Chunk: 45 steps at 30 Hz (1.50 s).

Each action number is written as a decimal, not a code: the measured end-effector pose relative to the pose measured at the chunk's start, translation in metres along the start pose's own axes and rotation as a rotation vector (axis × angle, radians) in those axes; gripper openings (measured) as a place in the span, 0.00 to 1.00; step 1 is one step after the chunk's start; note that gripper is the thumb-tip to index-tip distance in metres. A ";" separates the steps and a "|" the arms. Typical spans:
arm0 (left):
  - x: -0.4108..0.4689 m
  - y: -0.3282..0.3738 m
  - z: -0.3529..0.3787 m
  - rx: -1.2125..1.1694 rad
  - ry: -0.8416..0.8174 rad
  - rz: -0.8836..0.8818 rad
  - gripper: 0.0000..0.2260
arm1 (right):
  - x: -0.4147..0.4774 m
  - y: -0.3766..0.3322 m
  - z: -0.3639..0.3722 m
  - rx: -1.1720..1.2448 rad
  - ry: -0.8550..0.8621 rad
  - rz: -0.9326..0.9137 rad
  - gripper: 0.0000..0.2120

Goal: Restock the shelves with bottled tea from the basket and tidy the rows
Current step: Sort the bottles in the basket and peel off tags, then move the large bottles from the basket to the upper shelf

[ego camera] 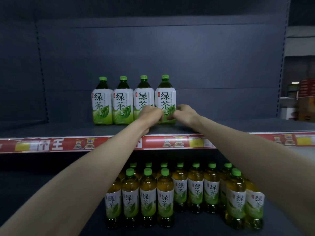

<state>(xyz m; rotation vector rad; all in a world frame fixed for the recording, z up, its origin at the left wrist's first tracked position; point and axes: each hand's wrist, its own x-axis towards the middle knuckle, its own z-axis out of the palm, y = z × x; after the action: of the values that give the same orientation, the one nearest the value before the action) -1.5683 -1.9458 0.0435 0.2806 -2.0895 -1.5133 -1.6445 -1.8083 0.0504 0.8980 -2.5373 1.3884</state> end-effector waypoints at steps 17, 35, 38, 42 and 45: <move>-0.225 -0.070 0.016 -0.209 -0.007 0.056 0.13 | -0.242 0.058 0.024 0.293 0.072 -0.220 0.11; -0.449 -0.319 0.040 0.053 -0.168 -0.746 0.10 | -0.491 0.264 0.182 0.226 -0.330 0.405 0.14; -0.462 -0.332 0.034 0.071 -0.170 -0.766 0.11 | -0.505 0.279 0.186 0.236 -0.366 0.535 0.15; -0.452 -0.334 0.030 0.086 -0.229 -0.778 0.09 | -0.503 0.281 0.186 0.226 -0.393 0.580 0.11; -0.426 -0.340 0.027 0.122 -0.304 -0.798 0.09 | -0.486 0.287 0.184 0.176 -0.398 0.623 0.13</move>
<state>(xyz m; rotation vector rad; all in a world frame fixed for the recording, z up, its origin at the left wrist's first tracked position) -1.2766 -1.8443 -0.4062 1.0948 -2.4620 -1.9516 -1.3715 -1.6237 -0.4431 0.4394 -3.2253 1.7553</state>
